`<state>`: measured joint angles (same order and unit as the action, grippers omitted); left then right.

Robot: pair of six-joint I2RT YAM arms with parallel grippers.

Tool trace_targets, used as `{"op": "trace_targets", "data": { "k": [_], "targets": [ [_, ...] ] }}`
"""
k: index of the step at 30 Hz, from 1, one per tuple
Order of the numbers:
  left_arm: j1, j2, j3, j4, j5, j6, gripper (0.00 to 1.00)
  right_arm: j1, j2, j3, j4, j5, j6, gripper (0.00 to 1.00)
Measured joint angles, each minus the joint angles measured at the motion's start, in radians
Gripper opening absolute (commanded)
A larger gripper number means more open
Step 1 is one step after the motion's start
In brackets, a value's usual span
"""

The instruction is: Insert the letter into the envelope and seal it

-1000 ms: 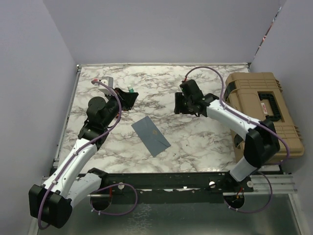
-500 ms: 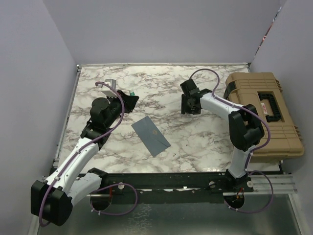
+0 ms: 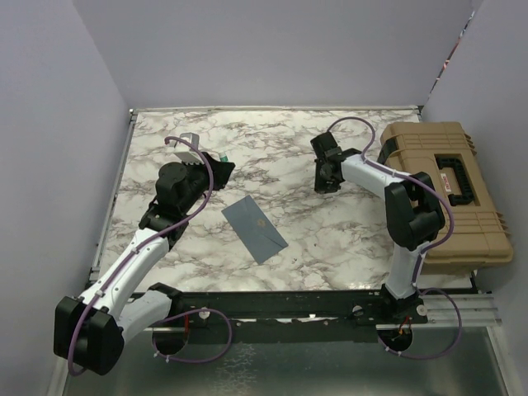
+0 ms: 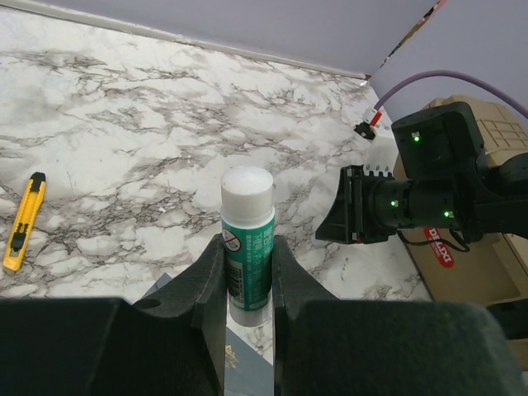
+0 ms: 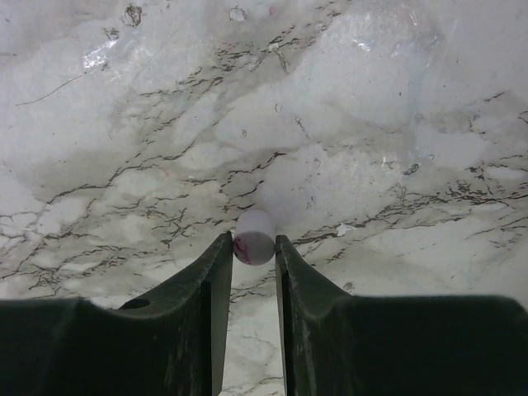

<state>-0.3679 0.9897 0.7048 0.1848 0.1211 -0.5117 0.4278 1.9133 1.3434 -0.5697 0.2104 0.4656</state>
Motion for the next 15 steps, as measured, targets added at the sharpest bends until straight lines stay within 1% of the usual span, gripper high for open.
{"op": "trace_targets", "data": {
  "k": [9, 12, 15],
  "targets": [
    [0.0, 0.01, 0.0, 0.001, 0.0, 0.0, 0.0, -0.006, 0.013, 0.0, 0.0, -0.024, -0.005, 0.32],
    [0.0, 0.013, 0.0, 0.001, 0.0, 0.0, 0.0, -0.008, 0.019, 0.0, 0.0, -0.025, -0.011, 0.29],
    [0.0, 0.013, 0.0, 0.002, 0.001, 0.0, 0.0, -0.011, 0.024, 0.0, 0.0, -0.029, -0.014, 0.25]
  ]
}}
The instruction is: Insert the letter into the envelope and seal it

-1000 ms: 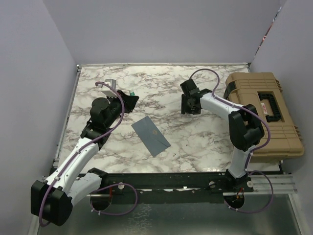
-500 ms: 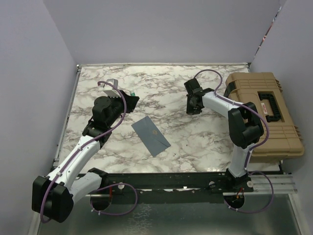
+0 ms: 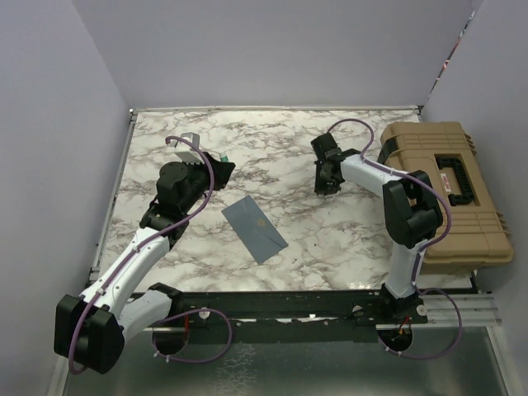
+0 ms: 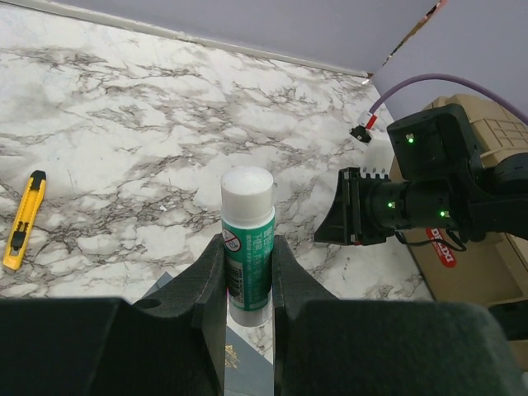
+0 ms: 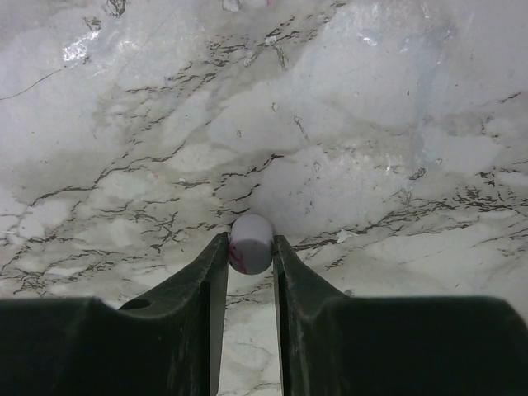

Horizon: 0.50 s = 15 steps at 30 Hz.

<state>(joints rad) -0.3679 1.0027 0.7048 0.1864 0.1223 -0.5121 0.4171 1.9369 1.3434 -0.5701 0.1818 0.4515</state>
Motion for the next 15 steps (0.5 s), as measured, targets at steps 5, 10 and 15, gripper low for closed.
{"op": "trace_targets", "data": {
  "k": [5, 10, 15],
  "targets": [
    [0.0, 0.004, 0.002, 0.009, 0.008, 0.001, 0.0, -0.003, 0.001, 0.0, 0.0, -0.002, -0.005, 0.03],
    [0.0, 0.018, 0.004, 0.031, 0.074, 0.016, 0.0, -0.006, -0.003, 0.001, -0.001, -0.009, -0.007, 0.0],
    [-0.002, 0.043, 0.02, 0.076, 0.16, 0.064, 0.0, -0.006, -0.101, 0.0, -0.027, -0.071, -0.004, 0.0]
  ]
}}
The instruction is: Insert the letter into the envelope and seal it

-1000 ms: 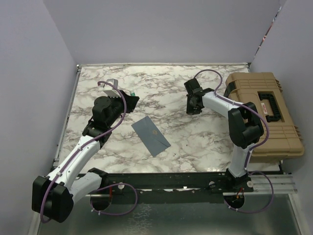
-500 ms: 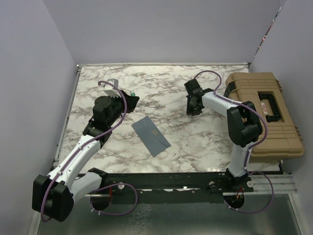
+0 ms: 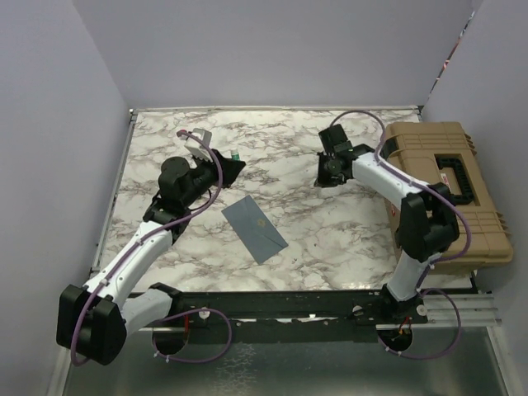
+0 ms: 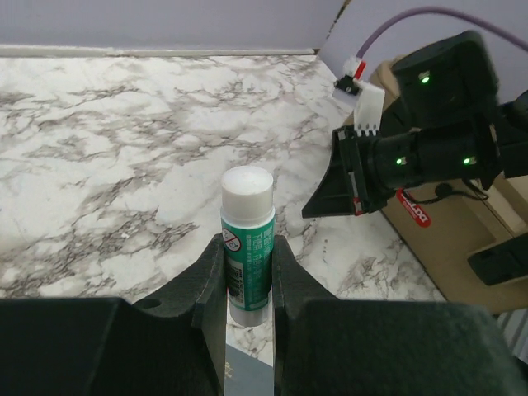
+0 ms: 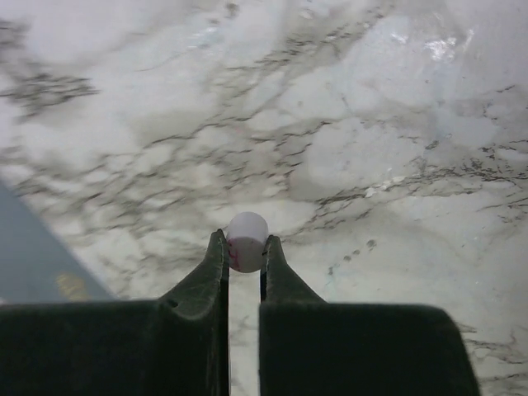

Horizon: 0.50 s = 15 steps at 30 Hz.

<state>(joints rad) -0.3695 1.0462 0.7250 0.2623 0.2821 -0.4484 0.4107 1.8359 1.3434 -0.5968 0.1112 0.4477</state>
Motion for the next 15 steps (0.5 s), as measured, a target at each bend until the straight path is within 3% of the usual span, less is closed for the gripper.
{"op": "trace_targets", "data": {
  "k": [8, 15],
  "targets": [
    [-0.1, 0.103, 0.087, 0.047, 0.133, 0.204, 0.0, 0.0, -0.332, 0.048, -0.048, -0.342, -0.011, 0.0],
    [-0.286, 0.151, 0.092, 0.05, 0.083, 0.42, 0.0, 0.0, -0.414, 0.102, -0.054, -0.687, 0.004, 0.0]
  ]
}}
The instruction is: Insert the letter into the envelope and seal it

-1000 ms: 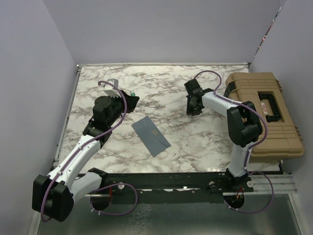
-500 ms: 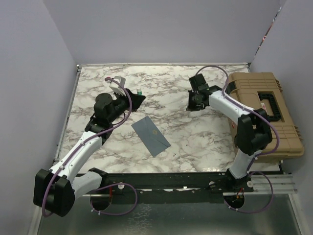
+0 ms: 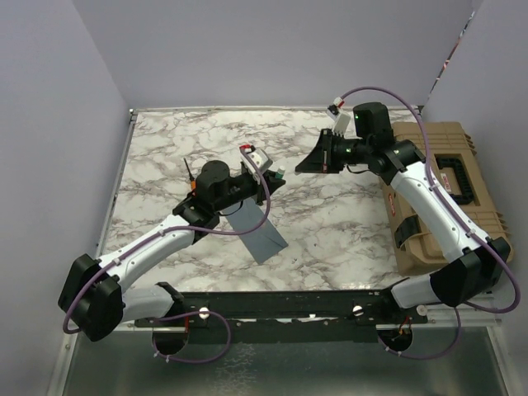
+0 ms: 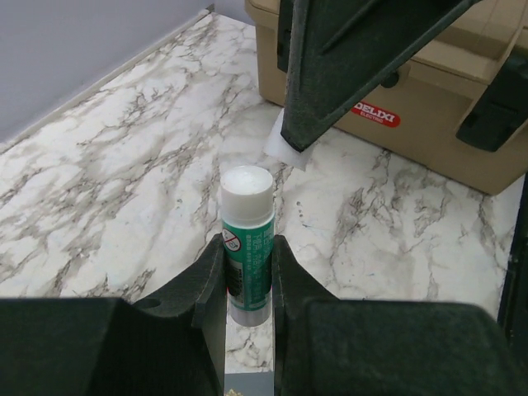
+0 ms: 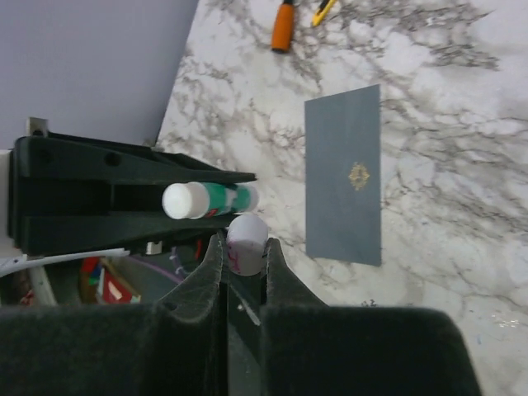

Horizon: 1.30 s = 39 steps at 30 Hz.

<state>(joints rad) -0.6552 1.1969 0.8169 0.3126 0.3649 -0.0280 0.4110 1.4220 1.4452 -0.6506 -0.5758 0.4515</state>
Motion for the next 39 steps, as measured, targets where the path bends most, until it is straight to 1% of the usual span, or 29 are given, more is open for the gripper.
{"op": "trace_targets", "data": {
  "k": [4, 9, 14, 21, 31, 39],
  "targets": [
    [-0.04, 0.006, 0.0, 0.0, -0.059, 0.086, 0.0, 0.0, -0.002, -0.001, 0.0, -0.095, 0.028, 0.0],
    [-0.053, 0.006, 0.0, 0.0, -0.101, 0.145, 0.0, 0.0, -0.003, -0.001, -0.004, -0.149, 0.04, 0.0],
    [-0.061, 0.013, 0.0, -0.002, -0.116, 0.172, 0.0, 0.0, -0.003, -0.001, -0.006, -0.179, 0.047, 0.0],
    [-0.074, 0.025, 0.002, -0.014, -0.12, 0.188, 0.0, 0.0, -0.003, -0.001, 0.006, -0.169, 0.074, 0.0],
    [-0.085, 0.031, 0.013, -0.017, -0.126, 0.19, 0.0, 0.0, -0.031, -0.032, 0.107, -0.141, 0.142, 0.0],
    [-0.093, 0.034, 0.025, -0.023, -0.129, 0.189, 0.0, 0.0, -0.031, -0.05, 0.134, -0.139, 0.161, 0.0]
  ]
}}
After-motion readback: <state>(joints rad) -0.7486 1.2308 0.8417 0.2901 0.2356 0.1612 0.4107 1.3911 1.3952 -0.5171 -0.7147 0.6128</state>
